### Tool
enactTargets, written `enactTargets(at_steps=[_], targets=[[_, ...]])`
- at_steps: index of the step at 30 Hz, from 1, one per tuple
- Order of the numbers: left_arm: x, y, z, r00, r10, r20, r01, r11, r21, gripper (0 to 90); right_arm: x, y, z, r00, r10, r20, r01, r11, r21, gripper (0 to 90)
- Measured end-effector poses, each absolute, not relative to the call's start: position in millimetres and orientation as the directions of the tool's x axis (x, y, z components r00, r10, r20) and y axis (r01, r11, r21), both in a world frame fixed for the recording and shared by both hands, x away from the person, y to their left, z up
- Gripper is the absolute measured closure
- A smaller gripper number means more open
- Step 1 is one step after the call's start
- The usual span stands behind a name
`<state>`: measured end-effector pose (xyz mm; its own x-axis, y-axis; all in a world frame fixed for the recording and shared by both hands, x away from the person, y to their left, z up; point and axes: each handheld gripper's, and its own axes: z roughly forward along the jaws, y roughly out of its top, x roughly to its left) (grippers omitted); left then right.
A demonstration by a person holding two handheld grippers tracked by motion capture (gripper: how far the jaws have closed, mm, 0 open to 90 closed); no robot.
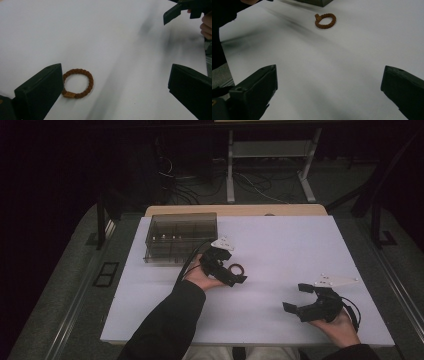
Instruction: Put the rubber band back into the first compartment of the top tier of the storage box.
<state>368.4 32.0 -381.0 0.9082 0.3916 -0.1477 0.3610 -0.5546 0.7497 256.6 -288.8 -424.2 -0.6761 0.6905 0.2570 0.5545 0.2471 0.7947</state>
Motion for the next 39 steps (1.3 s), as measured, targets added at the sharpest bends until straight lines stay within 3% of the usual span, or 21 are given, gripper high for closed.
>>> enactTargets(at_steps=[30, 39], targets=[[379, 2, -406, 0.925, 0.364, -0.111, 0.336, -0.646, 0.685, 0.0, 256, -287, -425, -0.682, 0.685, 0.256, 0.555, 0.257, 0.791, 0.1], [384, -5, -415, 0.920, 0.371, -0.126, 0.354, -0.649, 0.673, 3.7, 256, -286, -425, -0.688, 0.680, 0.253, 0.550, 0.262, 0.793, 0.1]])
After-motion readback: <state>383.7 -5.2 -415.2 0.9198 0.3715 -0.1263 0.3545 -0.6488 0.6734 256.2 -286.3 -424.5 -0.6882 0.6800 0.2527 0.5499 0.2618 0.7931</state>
